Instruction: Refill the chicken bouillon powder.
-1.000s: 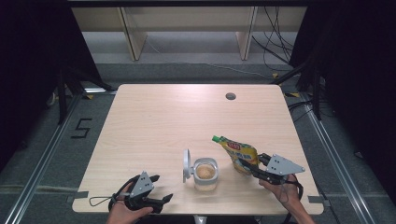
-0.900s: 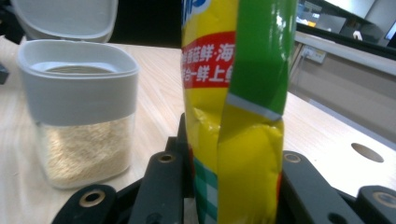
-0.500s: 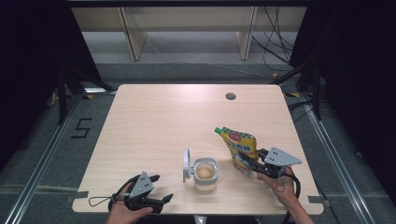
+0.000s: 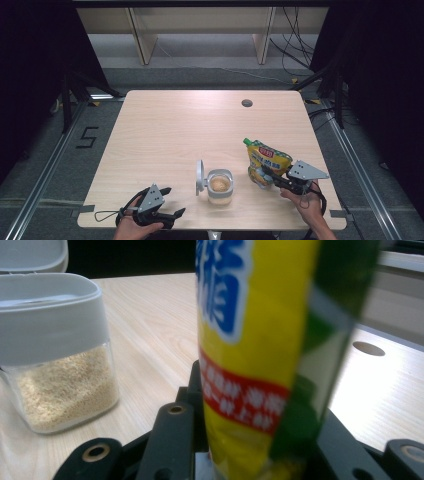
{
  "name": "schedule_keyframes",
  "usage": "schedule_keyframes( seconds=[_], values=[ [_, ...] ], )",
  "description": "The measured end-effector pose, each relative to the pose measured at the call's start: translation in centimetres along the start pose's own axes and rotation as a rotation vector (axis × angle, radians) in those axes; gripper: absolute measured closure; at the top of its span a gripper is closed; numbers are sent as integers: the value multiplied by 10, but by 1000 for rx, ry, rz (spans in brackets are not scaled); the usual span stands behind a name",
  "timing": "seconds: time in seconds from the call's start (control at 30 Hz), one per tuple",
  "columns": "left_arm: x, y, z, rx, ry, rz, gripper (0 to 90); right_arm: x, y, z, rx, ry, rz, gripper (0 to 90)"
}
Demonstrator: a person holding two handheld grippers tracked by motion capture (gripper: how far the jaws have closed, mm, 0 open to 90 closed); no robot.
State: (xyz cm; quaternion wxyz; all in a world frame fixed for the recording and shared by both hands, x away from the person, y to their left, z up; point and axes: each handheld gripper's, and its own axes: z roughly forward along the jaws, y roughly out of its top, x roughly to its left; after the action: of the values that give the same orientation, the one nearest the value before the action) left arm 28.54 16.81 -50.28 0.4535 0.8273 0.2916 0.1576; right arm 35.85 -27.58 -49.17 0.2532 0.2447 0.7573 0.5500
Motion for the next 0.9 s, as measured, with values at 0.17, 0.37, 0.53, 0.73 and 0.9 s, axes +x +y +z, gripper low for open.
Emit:
schedule_keyframes(
  seconds=[0.17, 0.37, 0.53, 0.73, 0.9],
  values=[
    [-1, -1, 0, -3, -1, -22, 190, 0, -1, -7, 2, -24, 33, 687],
    [2, 0, -2, 5, 5, -4, 190, 7, 2, -12, 37, -54, 67, 508],
    [1, 0, -2, 2, 2, -35, 190, 19, 5, -27, 111, -116, 125, 377],
    [1, 0, -2, -4, 4, -30, 190, 30, 7, -44, 160, -168, 146, 330],
    [3, 1, -3, -3, -2, -36, 190, 38, 5, -50, 204, -177, 159, 292]
  ],
)
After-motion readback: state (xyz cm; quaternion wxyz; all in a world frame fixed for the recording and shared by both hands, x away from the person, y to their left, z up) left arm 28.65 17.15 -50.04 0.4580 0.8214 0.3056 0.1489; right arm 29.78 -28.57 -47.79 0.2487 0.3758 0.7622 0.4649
